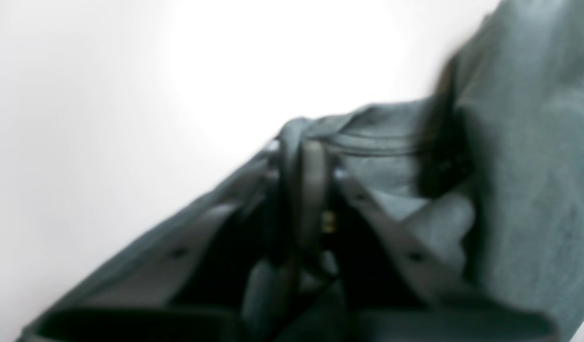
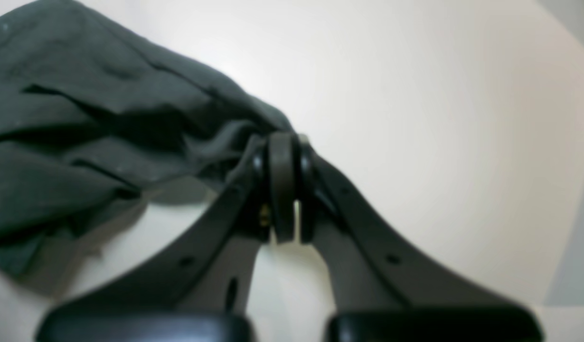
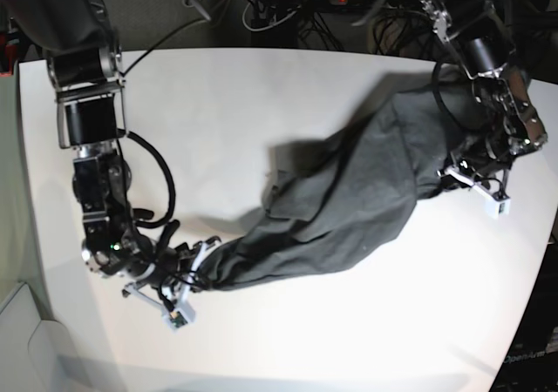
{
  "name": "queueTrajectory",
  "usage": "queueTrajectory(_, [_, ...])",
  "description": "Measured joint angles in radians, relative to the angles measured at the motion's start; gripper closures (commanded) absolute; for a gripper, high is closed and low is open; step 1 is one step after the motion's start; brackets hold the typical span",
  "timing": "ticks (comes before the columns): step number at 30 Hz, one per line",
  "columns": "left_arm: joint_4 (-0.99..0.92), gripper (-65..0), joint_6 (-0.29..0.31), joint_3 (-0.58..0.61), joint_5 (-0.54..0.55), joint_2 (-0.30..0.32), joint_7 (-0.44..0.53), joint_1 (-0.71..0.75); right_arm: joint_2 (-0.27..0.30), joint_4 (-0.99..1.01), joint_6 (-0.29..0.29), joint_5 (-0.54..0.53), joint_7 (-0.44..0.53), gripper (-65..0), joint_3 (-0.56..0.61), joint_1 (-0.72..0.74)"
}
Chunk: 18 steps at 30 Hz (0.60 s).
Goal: Layout the t-shirt on the table in an organized manner, then fold the t-shirt properly
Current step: 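Stretch the t-shirt between both grippers, right gripper pulling outward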
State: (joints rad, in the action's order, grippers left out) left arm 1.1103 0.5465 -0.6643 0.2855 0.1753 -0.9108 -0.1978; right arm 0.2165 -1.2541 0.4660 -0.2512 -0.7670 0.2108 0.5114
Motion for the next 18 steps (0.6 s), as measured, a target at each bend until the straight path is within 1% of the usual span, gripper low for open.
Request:
queueTrajectory(2, [-0.005, -2.3, 0.000, 0.000, -0.022, -0.006, -0.004, -0.015, 0.016, 0.000, 0.000, 0.000, -0.005, 0.0, 0.000, 0.000])
queueTrajectory(4, [-0.005, -0.1, 0.000, 0.000, -0.043, -0.010, -0.007, -0.022, 0.038, -0.002, 0.000, -0.005, 0.003, 0.0, 0.000, -0.006])
queueTrajectory(5, [-0.005, -0.5, 0.000, -0.010, -0.043, -0.010, -0.007, -0.022, 0.050, -0.004, 0.000, -0.007, 0.003, 0.0, -0.006, -0.013])
queueTrajectory(9, [-0.004, -0.7, 0.008, -0.111, -0.035, -0.017, -0.023, -0.022, 0.091, -0.061, 0.005, -0.011, -0.007, 0.0, -0.123, -0.071])
queueTrajectory(12, [-0.004, -0.7, 0.006, -0.174, -0.055, 0.011, -0.036, -0.022, 0.130, -0.063, 0.005, -0.007, -0.012, 0.0, -0.183, -0.071])
queueTrajectory(15, [-0.005, -0.7, -0.001, -0.225, -0.077, 0.032, -0.058, -0.030, 0.169, -0.064, 0.004, -0.007, -0.007, 0.0, -0.199, -0.066])
queueTrajectory(18, [-0.006, -0.6, -0.001, -0.271, -0.076, 0.046, -0.069, -0.030, 0.177, -0.064, 0.005, -0.006, -0.008, 0.0, -0.194, -0.063])
